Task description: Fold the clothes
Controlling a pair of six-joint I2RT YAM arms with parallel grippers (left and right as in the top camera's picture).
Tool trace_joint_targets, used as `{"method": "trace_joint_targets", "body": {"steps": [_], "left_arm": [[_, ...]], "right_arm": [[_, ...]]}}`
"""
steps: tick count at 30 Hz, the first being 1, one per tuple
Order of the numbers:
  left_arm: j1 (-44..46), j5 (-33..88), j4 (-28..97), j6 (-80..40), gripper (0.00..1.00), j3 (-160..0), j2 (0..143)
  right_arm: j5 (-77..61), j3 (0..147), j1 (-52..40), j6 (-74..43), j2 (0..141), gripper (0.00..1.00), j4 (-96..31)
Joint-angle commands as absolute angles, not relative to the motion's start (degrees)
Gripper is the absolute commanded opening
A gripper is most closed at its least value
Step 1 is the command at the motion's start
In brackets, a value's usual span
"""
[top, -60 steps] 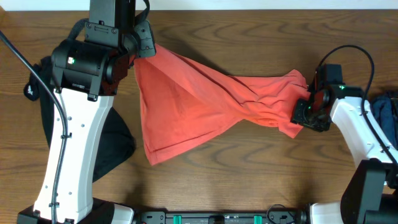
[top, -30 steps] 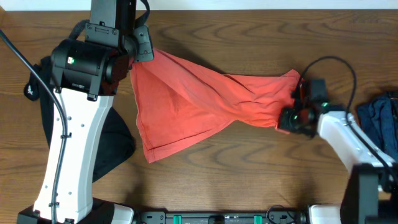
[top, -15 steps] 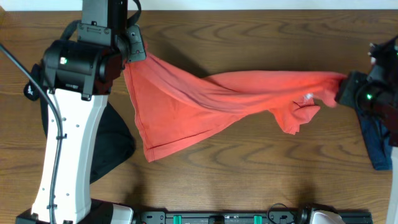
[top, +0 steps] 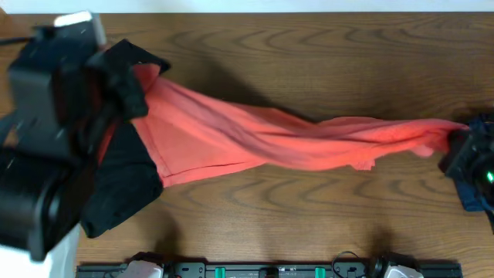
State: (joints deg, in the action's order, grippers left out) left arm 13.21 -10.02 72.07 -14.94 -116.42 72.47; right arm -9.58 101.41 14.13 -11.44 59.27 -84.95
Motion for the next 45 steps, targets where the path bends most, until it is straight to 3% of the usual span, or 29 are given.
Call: {"method": "trace_joint_targets", "body": {"steps": [1,7,15,23,28,33,39,45], "left_arm": [[12.9,-6.8,74.0,-13.9,0.06,-117.7,70.7],[12.9,-6.7,76.2,-13.9,0.06,-118.0,70.6],[12.9,-6.4,68.7,-11.8,0.06,-118.0,87.5],[10.0,-6.5,41.4,-11.1,0.06,-118.7,106.8],[8.5,-6.9,24.5,-8.6,0.06,-123.0,108.1],[8.4,-6.9,18.6,-5.2,0.06,-137.8,108.0],[8.4,-5.0,23.0,-4.9,0.06,-146.1,107.8],[8.4,-3.4,44.7,-5.0,0.06,-144.2,108.4]], "right_arm": [[-10.6,106.1,14.7,-8.5,59.7,0.01,-87.9],[-11.4,108.7,14.7,-5.4,63.9,0.01,-90.2],[-18.7,108.8,14.5,-1.2,82.5,0.01,-78.6],[-20.8,116.2,11.2,-0.1,102.2,0.01,-52.9],[-17.1,130.1,7.9,-1.3,107.3,0.01,-43.3],[-11.5,144.8,7.9,-2.1,107.4,0.01,-39.9],[-13.6,152.6,10.4,-1.5,107.4,0.01,-42.4],[-17.7,149.9,9.8,3.8,109.8,0.01,-55.2]]}}
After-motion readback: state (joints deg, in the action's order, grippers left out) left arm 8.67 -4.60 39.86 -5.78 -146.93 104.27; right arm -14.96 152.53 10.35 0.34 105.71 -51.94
